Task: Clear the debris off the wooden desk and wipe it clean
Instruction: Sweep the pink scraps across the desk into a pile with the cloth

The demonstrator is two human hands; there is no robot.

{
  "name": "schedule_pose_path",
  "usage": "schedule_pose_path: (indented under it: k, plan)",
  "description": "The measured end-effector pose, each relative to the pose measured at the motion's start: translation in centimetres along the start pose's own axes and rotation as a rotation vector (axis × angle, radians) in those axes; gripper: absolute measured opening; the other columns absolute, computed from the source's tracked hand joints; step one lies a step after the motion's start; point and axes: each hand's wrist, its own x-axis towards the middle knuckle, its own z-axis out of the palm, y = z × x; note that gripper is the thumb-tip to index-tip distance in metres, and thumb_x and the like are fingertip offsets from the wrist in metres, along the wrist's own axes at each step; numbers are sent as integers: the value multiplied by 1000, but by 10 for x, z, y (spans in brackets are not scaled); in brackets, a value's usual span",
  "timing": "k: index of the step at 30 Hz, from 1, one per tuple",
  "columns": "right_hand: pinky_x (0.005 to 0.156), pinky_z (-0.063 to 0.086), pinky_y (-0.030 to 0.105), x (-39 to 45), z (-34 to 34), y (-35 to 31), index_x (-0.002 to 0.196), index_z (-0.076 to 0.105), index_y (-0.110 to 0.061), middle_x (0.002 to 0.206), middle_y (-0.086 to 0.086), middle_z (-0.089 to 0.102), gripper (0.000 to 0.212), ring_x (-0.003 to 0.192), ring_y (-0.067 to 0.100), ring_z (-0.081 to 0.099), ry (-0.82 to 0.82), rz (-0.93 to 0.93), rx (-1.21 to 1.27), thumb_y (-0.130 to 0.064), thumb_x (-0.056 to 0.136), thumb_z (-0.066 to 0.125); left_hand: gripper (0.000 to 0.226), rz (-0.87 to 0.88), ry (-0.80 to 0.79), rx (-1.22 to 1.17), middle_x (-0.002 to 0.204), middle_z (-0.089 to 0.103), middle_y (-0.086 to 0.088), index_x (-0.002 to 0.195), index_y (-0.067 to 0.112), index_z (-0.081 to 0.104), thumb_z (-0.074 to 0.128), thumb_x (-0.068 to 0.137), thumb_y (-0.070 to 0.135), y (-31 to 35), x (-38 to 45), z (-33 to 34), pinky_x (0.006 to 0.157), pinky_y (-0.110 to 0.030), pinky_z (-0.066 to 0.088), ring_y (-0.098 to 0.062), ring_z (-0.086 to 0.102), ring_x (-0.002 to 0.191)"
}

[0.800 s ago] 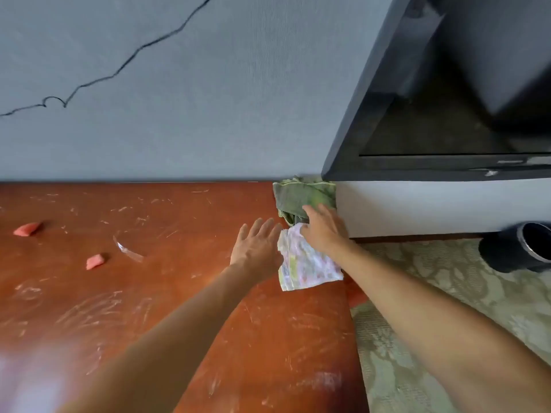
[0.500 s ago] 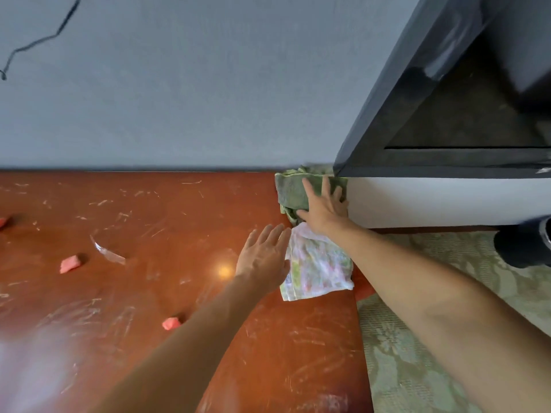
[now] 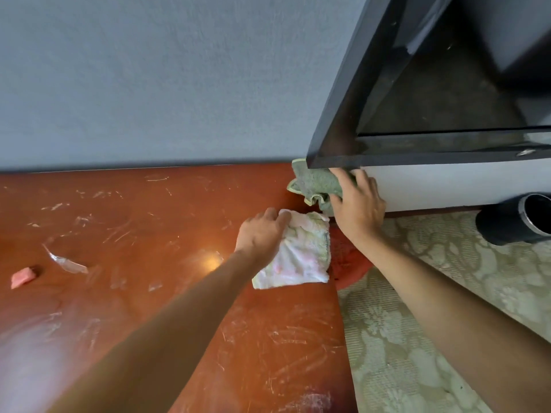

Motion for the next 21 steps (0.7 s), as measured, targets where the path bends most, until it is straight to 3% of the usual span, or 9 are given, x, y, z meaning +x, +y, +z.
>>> schedule_pose_path:
  k: [4, 7, 10, 13, 16, 18, 21]
  plan:
    - [76, 54, 44, -18, -22, 24, 144, 56, -30, 126, 4, 56, 55, 117, 32, 55, -5, 73, 64, -26, 92, 75, 38, -101, 165, -85, 111, 54, -11, 135, 17, 50, 57, 99, 18, -18, 27, -22, 66, -39, 48, -30, 56, 92]
    - [75, 50, 37, -36, -35, 38, 142, 59, -28, 123, 4, 58, 55, 112, 31, 58, 25, 121, 110, -27, 90, 77, 35, -231, 242, -175, 121, 56, -15, 134, 14, 54, 55, 101, 23, -32, 55, -34, 73, -41, 45, -38, 58, 106]
    - [74, 50, 34, -58, -39, 44, 136, 62, -25, 114, 4, 57, 53, 104, 29, 59, 7, 98, 148, -27, 86, 80, 46, -262, 179, -134, 133, 51, -16, 143, 16, 46, 53, 105, 41, -37, 71, -39, 91, -46, 47, -36, 53, 119]
    - [72, 42, 30, -82, -28, 36, 126, 66, -22, 106, 2, 51, 48, 100, 29, 55, -49, 72, 190, -25, 82, 82, 77, -191, 91, 110, 156, 30, -18, 161, 20, 19, 57, 101, 50, -35, 57, -33, 120, -49, 31, -37, 31, 145]
    - [66, 49, 34, -98, -8, 20, 119, 66, -21, 104, 0, 42, 43, 92, 24, 51, -106, 71, 203, -24, 79, 82, 82, -139, 16, 219, 171, -8, -19, 164, 22, -5, 47, 105, 48, -28, 23, -18, 129, -52, 5, -37, -6, 159]
    - [63, 56, 36, -102, 6, 6, 123, 64, -22, 115, 4, 45, 45, 95, 24, 55, -158, 55, 132, -26, 81, 81, 72, -121, -24, 242, 170, -21, -18, 165, 24, -2, 39, 108, 42, -25, -3, -10, 129, -52, -3, -35, -18, 158]
    - [82, 56, 41, -105, 31, -22, 143, 52, -32, 147, 9, 41, 55, 118, 32, 53, -261, 48, 18, -40, 92, 69, 66, -93, -37, 133, 172, -10, -14, 163, 23, 14, 43, 104, 31, -25, -45, 2, 130, -50, 0, -32, -10, 160]
